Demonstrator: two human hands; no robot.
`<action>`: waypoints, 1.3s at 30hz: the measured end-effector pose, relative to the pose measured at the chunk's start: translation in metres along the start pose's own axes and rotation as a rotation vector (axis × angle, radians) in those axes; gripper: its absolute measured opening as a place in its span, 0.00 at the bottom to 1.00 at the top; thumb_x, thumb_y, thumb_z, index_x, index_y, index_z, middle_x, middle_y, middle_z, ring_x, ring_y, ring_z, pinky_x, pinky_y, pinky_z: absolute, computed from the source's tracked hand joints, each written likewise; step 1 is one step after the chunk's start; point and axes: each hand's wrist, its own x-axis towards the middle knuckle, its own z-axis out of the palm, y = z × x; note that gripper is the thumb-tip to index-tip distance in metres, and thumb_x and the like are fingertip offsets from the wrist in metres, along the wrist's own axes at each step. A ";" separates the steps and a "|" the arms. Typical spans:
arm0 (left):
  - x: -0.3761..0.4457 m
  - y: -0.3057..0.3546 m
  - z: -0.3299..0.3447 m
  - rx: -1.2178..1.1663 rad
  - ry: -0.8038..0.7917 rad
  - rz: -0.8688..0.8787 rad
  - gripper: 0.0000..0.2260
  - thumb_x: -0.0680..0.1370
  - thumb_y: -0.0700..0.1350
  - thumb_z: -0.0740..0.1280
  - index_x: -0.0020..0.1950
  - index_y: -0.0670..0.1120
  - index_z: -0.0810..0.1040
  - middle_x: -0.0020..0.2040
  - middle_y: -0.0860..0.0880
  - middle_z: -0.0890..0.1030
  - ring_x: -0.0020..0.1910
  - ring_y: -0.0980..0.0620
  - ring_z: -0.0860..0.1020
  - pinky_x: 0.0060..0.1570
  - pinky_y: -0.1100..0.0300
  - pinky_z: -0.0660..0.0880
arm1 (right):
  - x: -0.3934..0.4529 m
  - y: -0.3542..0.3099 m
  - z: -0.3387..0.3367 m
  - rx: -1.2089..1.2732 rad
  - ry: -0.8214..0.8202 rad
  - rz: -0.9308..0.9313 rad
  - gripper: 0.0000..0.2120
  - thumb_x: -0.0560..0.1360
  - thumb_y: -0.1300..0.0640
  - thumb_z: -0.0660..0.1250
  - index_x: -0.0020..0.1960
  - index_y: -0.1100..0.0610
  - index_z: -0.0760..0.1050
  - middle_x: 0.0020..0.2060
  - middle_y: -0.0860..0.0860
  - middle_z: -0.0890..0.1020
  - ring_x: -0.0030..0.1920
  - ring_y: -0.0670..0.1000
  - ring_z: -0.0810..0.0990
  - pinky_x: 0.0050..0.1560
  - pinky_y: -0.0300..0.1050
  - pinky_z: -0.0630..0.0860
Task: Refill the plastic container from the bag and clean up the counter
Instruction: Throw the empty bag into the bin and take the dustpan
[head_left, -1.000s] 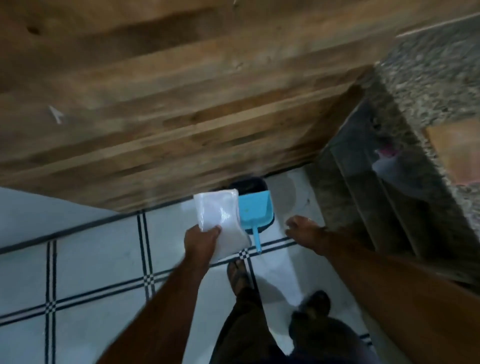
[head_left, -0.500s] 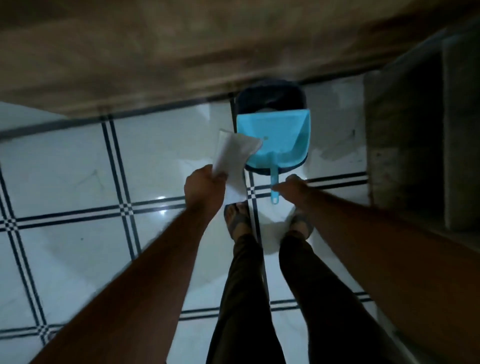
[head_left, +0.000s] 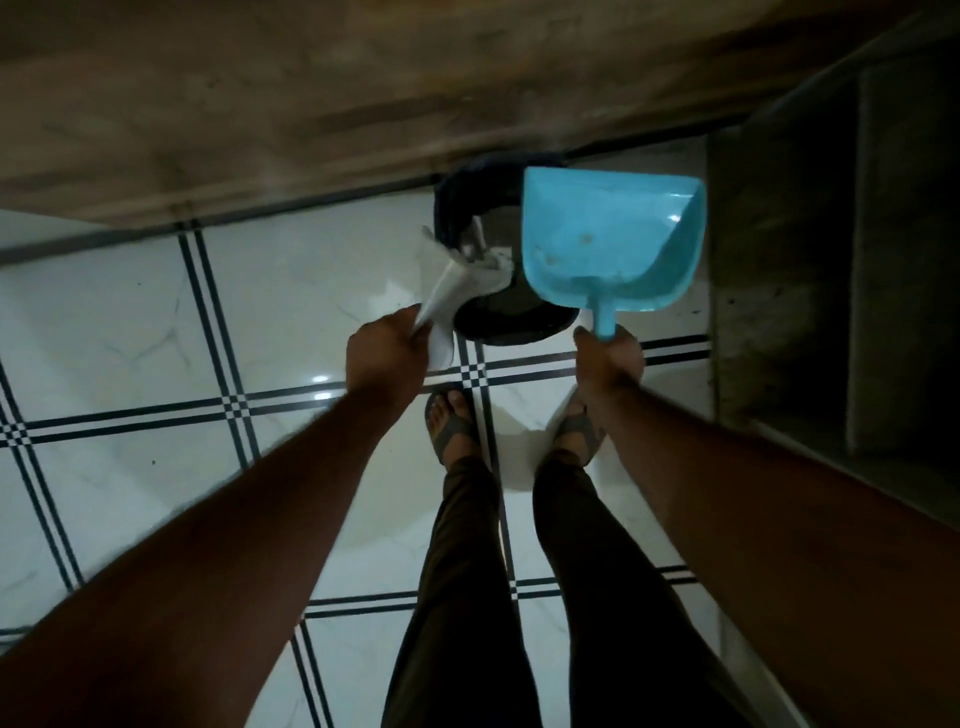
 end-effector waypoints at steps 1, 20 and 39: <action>0.009 0.013 -0.001 0.038 -0.011 0.052 0.11 0.86 0.46 0.64 0.60 0.46 0.85 0.50 0.42 0.87 0.51 0.38 0.84 0.47 0.55 0.71 | 0.004 0.004 -0.015 -0.013 0.048 0.012 0.14 0.80 0.46 0.71 0.55 0.56 0.83 0.50 0.56 0.85 0.51 0.60 0.84 0.49 0.48 0.76; 0.219 0.061 0.227 0.311 -0.300 0.039 0.18 0.87 0.47 0.64 0.73 0.39 0.75 0.73 0.35 0.78 0.72 0.34 0.76 0.73 0.42 0.72 | 0.114 0.107 0.008 0.000 0.180 0.044 0.15 0.80 0.50 0.73 0.61 0.59 0.83 0.54 0.61 0.87 0.58 0.64 0.84 0.52 0.47 0.72; -0.002 0.134 -0.075 0.124 -0.389 0.356 0.11 0.83 0.43 0.67 0.55 0.38 0.86 0.61 0.38 0.86 0.64 0.38 0.82 0.61 0.52 0.76 | -0.114 -0.006 -0.153 0.297 -0.057 -0.120 0.07 0.67 0.45 0.78 0.38 0.46 0.82 0.32 0.46 0.83 0.37 0.55 0.84 0.47 0.58 0.85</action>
